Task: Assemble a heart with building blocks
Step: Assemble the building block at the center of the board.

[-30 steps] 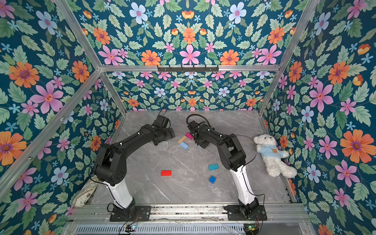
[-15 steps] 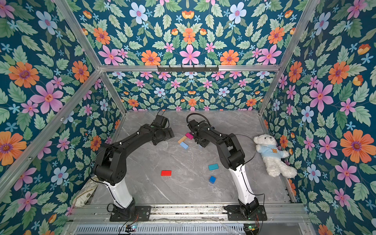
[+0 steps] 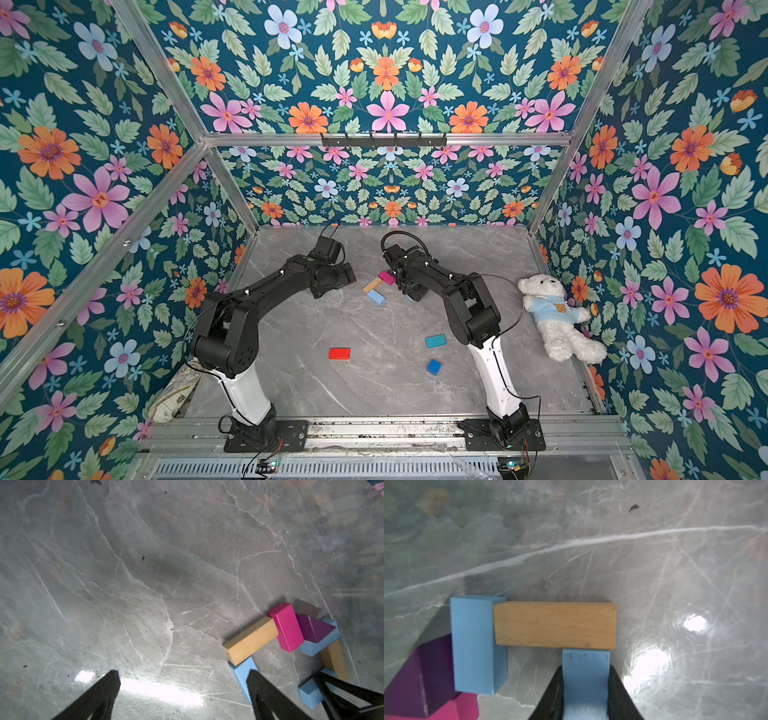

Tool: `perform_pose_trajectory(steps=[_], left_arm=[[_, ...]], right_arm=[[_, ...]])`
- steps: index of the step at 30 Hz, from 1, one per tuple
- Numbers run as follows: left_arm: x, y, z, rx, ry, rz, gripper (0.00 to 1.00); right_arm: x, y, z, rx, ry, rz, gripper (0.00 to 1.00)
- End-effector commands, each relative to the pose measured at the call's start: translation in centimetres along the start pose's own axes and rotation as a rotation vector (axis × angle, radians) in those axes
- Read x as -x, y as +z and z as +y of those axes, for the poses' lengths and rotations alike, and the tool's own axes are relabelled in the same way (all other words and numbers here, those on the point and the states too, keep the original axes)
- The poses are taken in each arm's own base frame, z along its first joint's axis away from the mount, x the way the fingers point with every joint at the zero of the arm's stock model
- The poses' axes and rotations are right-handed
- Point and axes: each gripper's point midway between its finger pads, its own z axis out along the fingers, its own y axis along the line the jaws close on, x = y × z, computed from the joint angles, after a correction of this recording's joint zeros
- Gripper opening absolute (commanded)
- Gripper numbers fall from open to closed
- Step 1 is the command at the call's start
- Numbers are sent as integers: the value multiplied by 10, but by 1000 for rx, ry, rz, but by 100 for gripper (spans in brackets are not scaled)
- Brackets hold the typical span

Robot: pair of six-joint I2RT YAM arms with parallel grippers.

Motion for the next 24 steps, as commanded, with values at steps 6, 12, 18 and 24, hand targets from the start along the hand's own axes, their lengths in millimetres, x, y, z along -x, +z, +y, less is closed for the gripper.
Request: perform_pose_trajectory(steps=[6,12,18,24], left_arm=[[2,0,0,-15,-23,-4,99],[1,1,1,-15,-27,1,99],[1,1,2,-18,-30,4,99],[1,1,4,-15,-35,6,99]], right_arm=[[-18,6,-23,-89,4,90,0],[-19,4,-25,-96,7,92,0],[-16,1,-26,-95,13,86,0],[-20,5,-26,-94,10,102,0]])
